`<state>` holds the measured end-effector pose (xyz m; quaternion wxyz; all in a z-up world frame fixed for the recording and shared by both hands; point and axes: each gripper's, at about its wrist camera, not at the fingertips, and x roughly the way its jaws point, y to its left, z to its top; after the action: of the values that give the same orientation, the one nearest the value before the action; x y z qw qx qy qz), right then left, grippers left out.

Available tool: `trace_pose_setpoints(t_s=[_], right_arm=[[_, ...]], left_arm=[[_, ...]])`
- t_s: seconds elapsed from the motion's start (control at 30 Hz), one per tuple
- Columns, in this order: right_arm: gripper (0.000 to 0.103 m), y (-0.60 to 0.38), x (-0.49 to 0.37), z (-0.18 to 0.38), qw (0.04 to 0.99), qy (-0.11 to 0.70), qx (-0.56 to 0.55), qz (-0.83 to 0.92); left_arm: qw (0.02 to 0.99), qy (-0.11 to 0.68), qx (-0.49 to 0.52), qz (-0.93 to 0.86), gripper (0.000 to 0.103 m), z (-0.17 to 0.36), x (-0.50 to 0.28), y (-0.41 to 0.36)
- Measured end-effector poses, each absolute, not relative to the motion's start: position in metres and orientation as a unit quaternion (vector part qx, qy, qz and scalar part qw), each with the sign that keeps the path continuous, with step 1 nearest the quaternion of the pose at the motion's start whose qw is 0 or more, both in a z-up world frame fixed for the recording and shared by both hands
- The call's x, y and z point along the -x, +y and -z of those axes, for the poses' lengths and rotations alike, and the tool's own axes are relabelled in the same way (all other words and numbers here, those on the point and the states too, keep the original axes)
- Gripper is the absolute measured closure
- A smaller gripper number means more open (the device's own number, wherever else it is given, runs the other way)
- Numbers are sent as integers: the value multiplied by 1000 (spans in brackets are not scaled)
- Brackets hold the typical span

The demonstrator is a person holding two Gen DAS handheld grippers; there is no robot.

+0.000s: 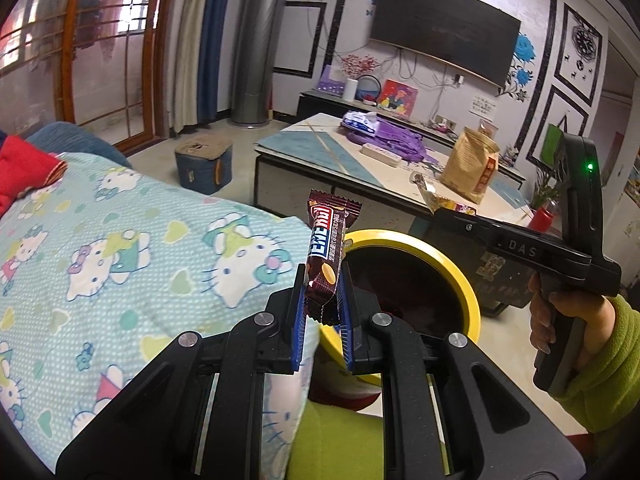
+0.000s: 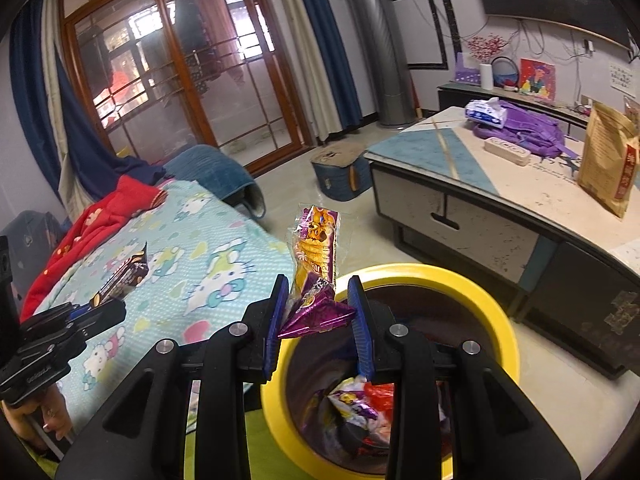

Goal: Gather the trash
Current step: 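Carry the chocolate wrapper and snack wrapper over the yellow bin and open both tools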

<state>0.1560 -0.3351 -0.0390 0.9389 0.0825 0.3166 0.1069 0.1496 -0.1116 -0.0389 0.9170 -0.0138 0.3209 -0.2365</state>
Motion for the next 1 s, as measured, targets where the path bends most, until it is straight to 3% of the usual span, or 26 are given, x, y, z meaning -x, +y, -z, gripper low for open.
trace_pose_setpoints(t_s=[1.0], right_arm=[[72,-393,-160,69,931,342,-106,-69]], left_arm=[[892,328,-75,303,93,70,-149,-209]])
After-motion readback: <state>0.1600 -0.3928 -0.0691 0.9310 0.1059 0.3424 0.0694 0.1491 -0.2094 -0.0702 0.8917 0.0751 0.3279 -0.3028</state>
